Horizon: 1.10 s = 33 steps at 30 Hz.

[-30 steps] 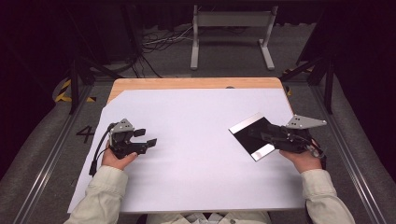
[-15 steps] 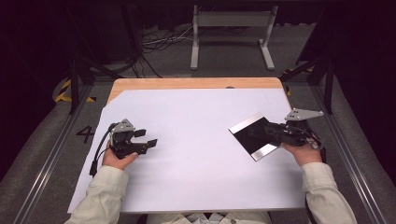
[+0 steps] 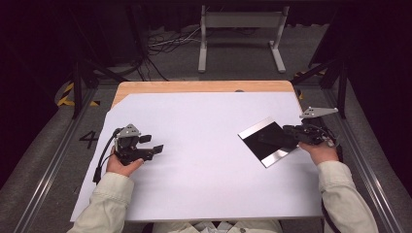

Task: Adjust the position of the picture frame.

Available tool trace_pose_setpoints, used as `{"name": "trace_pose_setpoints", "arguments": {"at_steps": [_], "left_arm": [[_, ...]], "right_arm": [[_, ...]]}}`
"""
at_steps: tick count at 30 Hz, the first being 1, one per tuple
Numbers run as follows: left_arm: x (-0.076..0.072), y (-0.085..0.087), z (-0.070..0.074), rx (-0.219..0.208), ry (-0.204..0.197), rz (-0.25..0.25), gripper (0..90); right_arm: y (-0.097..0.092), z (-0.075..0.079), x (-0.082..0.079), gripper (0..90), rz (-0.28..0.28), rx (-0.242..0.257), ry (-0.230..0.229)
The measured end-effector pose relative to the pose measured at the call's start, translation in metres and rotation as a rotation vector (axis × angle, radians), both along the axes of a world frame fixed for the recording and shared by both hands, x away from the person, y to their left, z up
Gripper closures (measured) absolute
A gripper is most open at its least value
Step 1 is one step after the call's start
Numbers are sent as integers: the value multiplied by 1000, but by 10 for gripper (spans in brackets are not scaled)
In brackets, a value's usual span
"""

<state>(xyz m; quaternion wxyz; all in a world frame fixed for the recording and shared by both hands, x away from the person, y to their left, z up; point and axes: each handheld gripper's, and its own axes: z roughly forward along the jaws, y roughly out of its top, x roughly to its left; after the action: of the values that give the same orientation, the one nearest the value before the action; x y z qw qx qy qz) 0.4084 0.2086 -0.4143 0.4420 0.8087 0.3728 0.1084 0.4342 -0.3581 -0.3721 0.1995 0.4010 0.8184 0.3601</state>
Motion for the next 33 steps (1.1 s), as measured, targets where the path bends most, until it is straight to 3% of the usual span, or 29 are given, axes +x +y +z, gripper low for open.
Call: {"name": "trace_pose_setpoints", "arguments": {"at_steps": [5, 8, 15, 20, 24, 33], "left_arm": [[1, 0, 0, 13, -7, 2, 320], [0, 0, 0, -3, 1, -2, 317], [0, 0, 0, 0, -2, -4, 313], [0, 0, 0, -2, 0, -4, 313], [0, 0, 0, 2, -1, -3, 312], [0, -1, -1, 2, -2, -4, 311]], "right_arm": [[-6, -2, 9, 892, -31, -20, 21], [-6, -3, 12, 893, -43, -36, 33], [-9, -9, 23, 893, -91, -29, 66], [-10, -16, 29, 893, -117, -52, 86], [-13, -26, 35, 893, -140, -98, 102], [-15, -35, 37, 893, -155, -102, 117]]}}
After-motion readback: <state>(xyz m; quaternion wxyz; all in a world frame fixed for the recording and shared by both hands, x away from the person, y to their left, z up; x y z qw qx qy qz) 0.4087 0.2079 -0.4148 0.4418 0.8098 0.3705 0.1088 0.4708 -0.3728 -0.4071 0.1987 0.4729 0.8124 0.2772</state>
